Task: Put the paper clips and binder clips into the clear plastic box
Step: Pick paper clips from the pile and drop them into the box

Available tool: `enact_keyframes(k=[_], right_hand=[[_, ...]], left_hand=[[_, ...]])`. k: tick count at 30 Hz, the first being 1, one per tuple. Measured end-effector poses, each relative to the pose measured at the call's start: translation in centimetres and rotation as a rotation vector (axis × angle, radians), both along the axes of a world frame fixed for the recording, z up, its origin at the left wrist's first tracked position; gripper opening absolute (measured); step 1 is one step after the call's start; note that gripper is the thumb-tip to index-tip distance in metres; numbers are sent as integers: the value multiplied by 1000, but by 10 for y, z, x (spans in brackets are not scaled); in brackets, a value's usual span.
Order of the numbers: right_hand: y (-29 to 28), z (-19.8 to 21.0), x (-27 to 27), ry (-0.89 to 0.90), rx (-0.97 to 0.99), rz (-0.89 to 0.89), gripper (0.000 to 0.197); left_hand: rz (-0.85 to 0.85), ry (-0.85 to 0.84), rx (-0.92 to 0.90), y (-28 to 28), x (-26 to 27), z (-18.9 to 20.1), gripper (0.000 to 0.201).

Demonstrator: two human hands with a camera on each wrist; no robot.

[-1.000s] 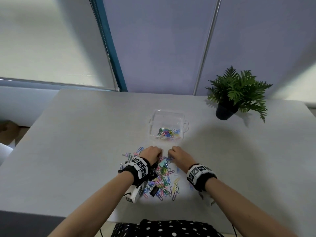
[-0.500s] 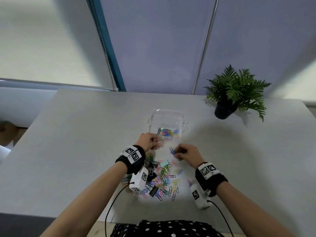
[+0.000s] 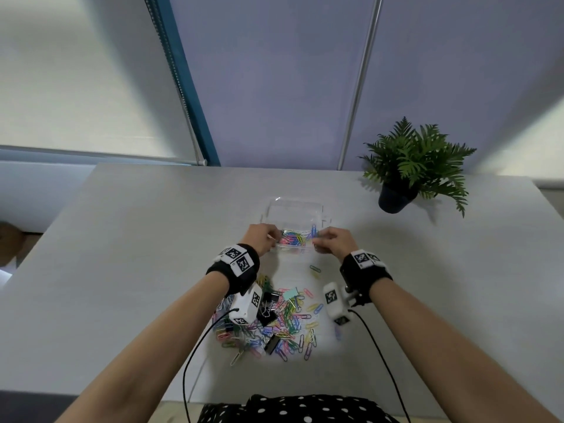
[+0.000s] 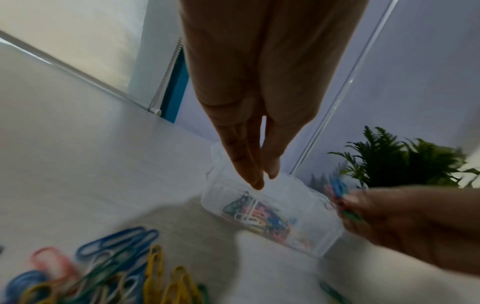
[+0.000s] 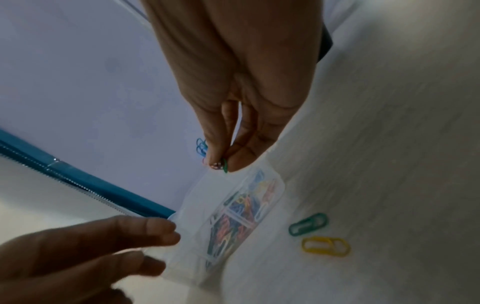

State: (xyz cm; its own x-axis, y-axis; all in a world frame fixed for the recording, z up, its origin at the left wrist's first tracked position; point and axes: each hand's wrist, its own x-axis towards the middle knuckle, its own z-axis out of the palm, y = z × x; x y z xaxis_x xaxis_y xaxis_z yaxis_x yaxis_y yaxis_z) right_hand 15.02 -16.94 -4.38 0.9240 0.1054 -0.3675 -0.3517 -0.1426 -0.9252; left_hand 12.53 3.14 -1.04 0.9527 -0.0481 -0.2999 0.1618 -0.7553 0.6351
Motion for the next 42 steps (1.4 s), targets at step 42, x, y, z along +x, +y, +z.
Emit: enact_keyframes(k=[42], right_hand=[[-11, -40, -124, -442, -857, 692, 16]], left_hand=[[-439, -13, 325, -60, -88, -34, 16]])
